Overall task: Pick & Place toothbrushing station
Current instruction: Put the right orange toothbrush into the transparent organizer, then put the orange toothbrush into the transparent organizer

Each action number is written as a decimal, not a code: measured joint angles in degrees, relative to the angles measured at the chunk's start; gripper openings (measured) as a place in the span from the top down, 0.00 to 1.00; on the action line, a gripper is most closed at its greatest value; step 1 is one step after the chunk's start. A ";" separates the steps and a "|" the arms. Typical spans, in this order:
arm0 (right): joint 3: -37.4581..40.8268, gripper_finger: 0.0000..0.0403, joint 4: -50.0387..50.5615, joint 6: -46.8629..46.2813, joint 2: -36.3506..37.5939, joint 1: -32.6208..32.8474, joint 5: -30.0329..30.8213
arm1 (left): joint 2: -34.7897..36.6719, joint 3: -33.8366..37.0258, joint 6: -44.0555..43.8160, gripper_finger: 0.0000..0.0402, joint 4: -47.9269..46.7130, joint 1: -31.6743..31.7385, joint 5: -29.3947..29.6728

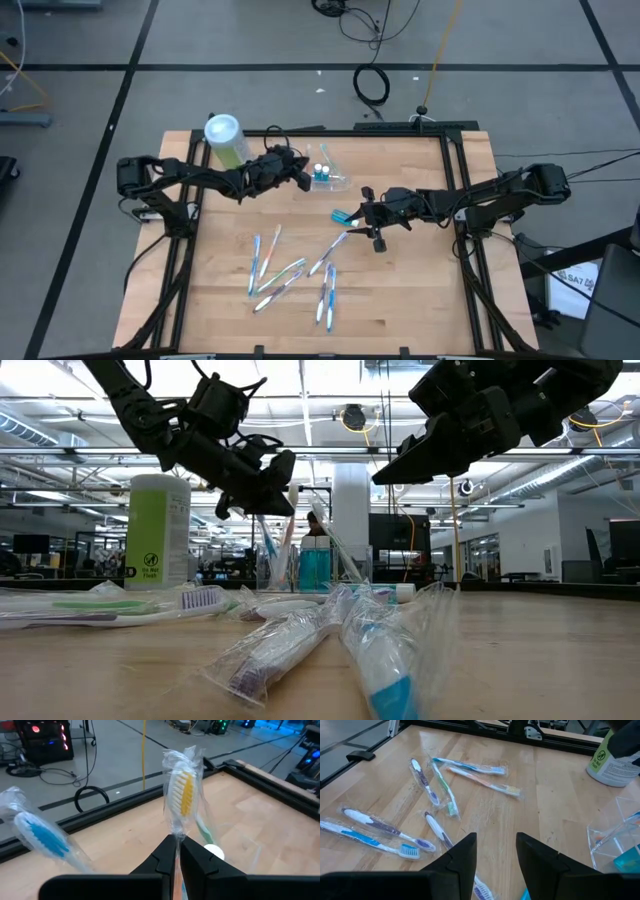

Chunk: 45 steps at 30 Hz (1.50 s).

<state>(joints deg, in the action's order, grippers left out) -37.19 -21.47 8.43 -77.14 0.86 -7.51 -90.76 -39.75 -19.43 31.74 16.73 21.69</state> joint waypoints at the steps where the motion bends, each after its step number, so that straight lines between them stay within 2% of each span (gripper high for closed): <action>1: 0.00 0.68 0.06 0.00 0.00 -0.02 0.00 | 0.00 0.00 0.21 0.93 -0.16 0.00 0.54; 5: 0.00 0.68 0.76 -0.15 0.00 -0.02 -0.01 | 0.52 -0.01 0.92 0.91 -0.07 0.09 0.81; 13: 0.00 0.68 0.48 -0.04 0.00 -0.02 0.07 | 0.51 -0.02 0.76 0.63 -2.14 0.10 0.83; 19: 0.00 0.68 0.39 -0.02 0.00 -0.02 0.17 | 0.52 -0.02 0.70 0.52 -2.80 0.02 0.79; 25: 0.00 0.68 0.50 -0.01 0.00 -0.02 0.19 | 2.53 -0.02 0.89 0.51 -3.88 -0.70 0.74; 33: 0.00 0.68 0.32 0.16 0.00 0.00 0.20 | 12.23 -0.06 0.22 0.55 -17.93 -2.35 0.75; 37: 0.00 0.68 0.03 0.41 0.00 -0.02 0.20 | 14.70 -0.05 -1.45 0.56 -25.68 -4.43 -3.05; 45: 0.00 0.68 -0.33 0.26 0.00 0.00 0.20 | 15.23 -0.04 -10.50 0.56 -37.08 -9.78 -7.69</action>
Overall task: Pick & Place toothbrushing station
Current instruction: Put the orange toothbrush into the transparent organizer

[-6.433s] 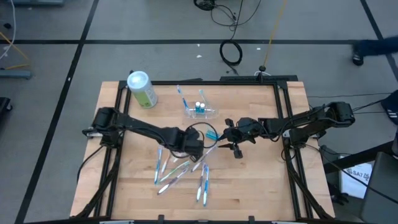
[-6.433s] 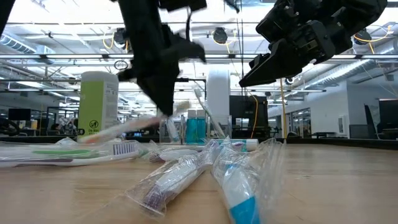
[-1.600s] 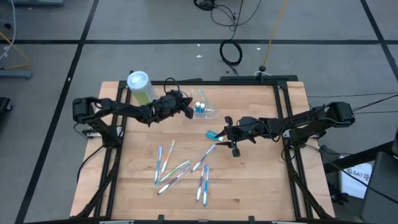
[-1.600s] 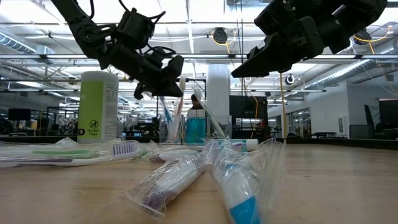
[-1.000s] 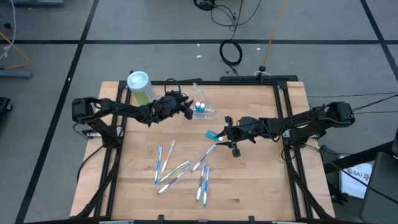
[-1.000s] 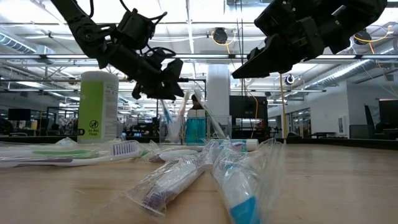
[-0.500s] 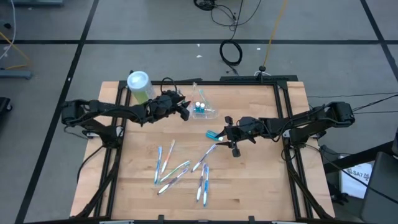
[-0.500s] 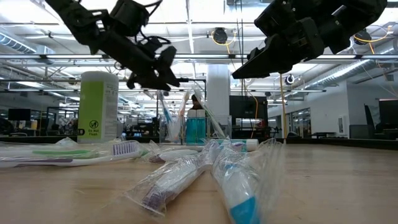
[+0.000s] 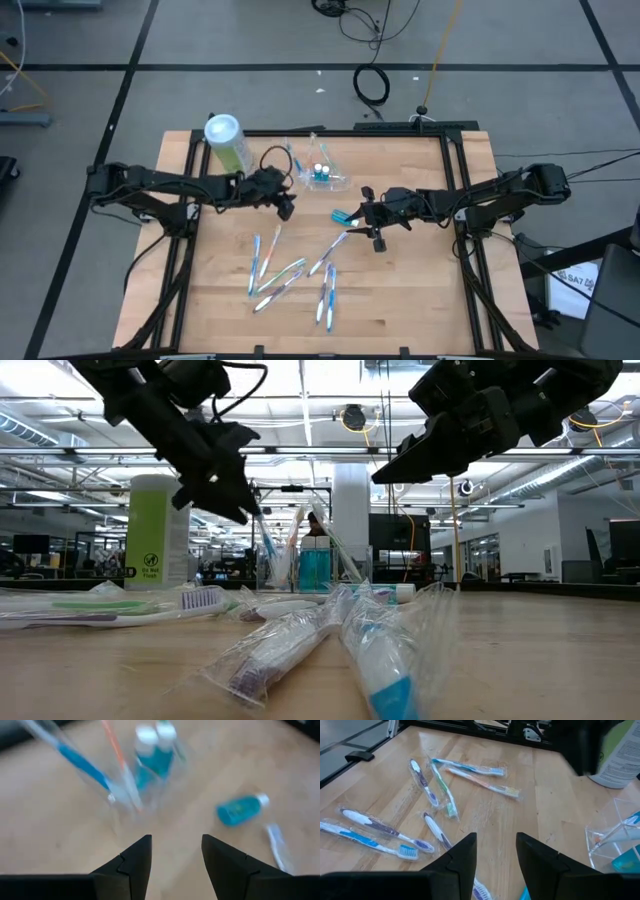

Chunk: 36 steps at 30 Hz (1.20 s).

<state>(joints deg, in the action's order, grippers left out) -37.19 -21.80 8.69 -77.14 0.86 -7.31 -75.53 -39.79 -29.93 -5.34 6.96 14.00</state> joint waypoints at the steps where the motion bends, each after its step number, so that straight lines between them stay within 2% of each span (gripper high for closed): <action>1: 0.00 0.68 0.01 -0.02 0.00 -0.01 0.00 | 0.00 0.00 -1.27 0.56 -1.07 -0.69 -1.04; 7: 0.00 0.68 0.06 -0.21 0.00 0.00 0.00 | 0.00 0.00 -9.68 0.56 -8.61 -5.84 -7.16; 20: 0.00 0.68 -0.68 -0.63 0.00 -0.01 0.00 | -1.84 0.04 -29.15 0.56 -19.42 -17.92 -8.18; 26: 0.00 0.68 -0.70 -0.52 0.00 0.00 0.00 | -5.43 0.04 -33.00 0.56 -19.02 -19.83 -10.09; 36: 0.00 0.68 -0.70 -0.39 0.00 0.00 -0.02 | -8.33 0.04 -34.55 0.56 -18.40 -19.84 -10.98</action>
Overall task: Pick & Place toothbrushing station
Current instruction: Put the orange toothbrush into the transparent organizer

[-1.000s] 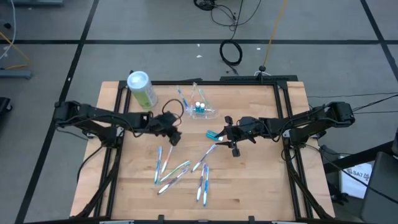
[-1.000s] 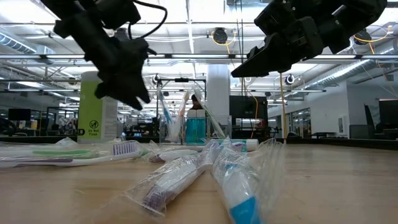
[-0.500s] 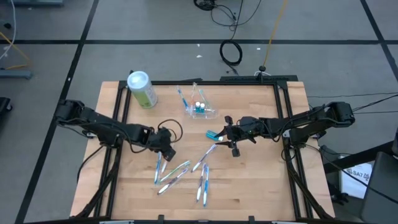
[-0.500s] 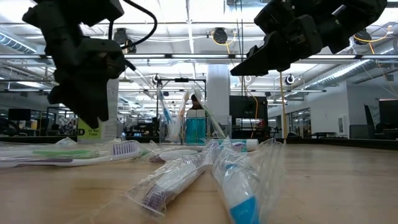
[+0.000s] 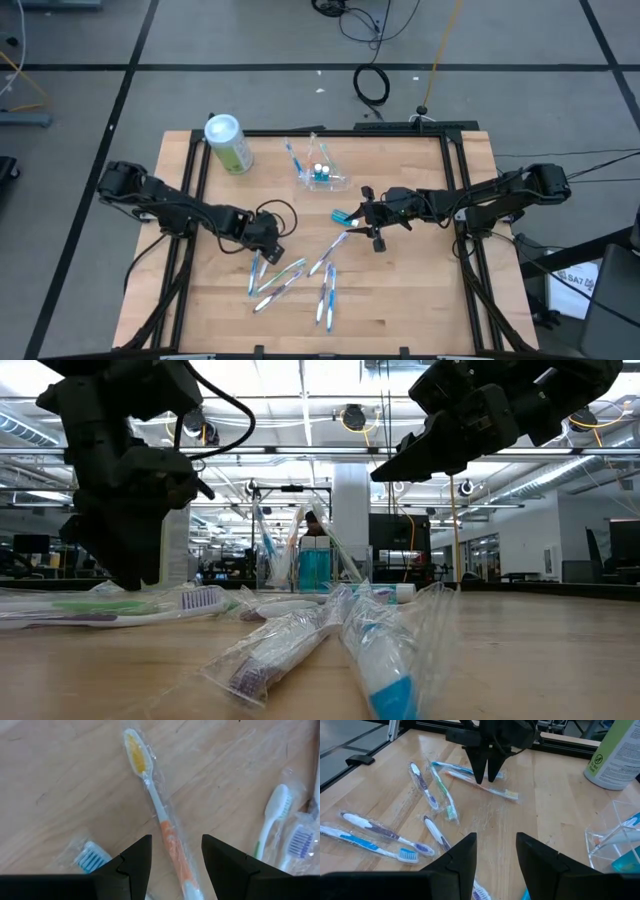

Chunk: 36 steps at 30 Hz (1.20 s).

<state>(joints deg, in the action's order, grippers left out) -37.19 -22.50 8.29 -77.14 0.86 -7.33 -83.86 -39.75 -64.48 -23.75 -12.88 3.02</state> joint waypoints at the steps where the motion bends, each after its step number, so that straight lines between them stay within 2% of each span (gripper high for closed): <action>1: 0.00 0.68 0.00 0.02 0.00 -0.01 0.00 | -0.20 0.00 -0.22 0.56 0.24 0.00 -0.06; 9: 0.02 0.68 -0.17 0.13 0.00 -0.02 0.00 | -0.34 0.00 -0.43 0.56 -0.05 0.00 -0.57; 17: 0.02 0.68 -0.68 0.14 0.00 -0.01 0.00 | -5.52 -0.33 -0.58 0.56 1.83 0.00 -1.57; 26: 0.02 0.68 -1.22 0.15 0.02 -0.02 0.00 | -5.43 -0.31 -0.79 0.57 2.85 0.00 -1.52; 30: 0.02 0.68 -1.26 0.14 0.01 -0.01 0.00 | -5.45 -0.25 -1.30 0.68 2.20 0.02 -1.30; 36: 0.02 0.68 -1.23 0.15 0.00 -0.02 0.00 | -5.48 -0.20 -1.69 0.95 2.73 0.09 -1.42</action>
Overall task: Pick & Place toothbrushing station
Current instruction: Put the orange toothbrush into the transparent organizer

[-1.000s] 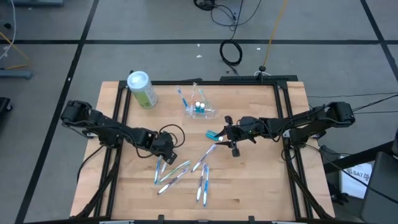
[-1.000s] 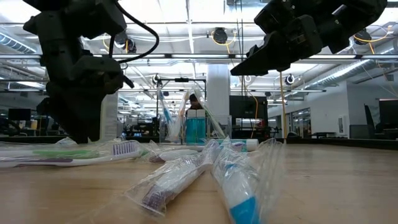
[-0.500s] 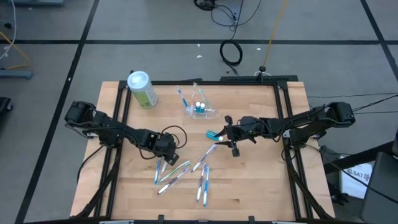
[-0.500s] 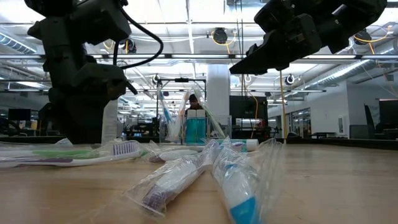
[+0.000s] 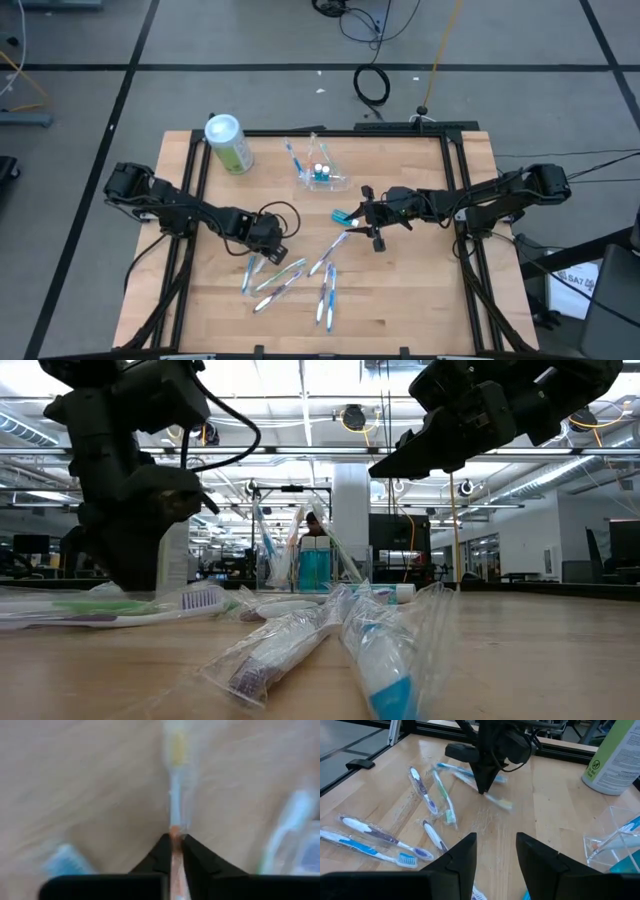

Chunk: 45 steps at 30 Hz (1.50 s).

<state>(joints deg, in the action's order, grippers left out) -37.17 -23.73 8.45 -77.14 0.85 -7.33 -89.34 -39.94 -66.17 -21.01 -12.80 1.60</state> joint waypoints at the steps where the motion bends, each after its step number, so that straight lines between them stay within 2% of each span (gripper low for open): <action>1: 0.00 0.68 -0.04 0.00 0.02 0.01 0.00 | -0.02 -0.04 0.02 0.97 0.50 -0.04 -0.38; 5: 0.00 0.68 -0.01 0.00 0.01 0.00 0.01 | 0.05 -0.11 1.28 0.97 2.67 -0.06 -0.37; 10: 0.00 0.68 -0.01 -0.02 0.00 0.02 0.00 | -0.09 -2.84 4.27 0.99 1.08 -0.09 2.10; 28: 0.00 0.68 -0.05 -0.20 0.01 0.01 -0.05 | 0.15 -14.82 19.57 1.00 0.07 0.67 17.06; 37: 0.00 0.68 -3.96 -0.76 0.00 0.00 -0.17 | 0.15 -22.54 34.07 1.00 4.32 0.83 23.86; 45: 0.00 0.68 -10.18 -1.77 0.01 -0.07 -0.18 | 0.22 -27.24 47.89 1.00 13.11 0.83 24.13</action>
<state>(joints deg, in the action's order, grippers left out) -37.17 -33.91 6.68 -77.14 0.78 -7.52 -89.12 -67.18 -18.28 -7.90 -11.97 25.74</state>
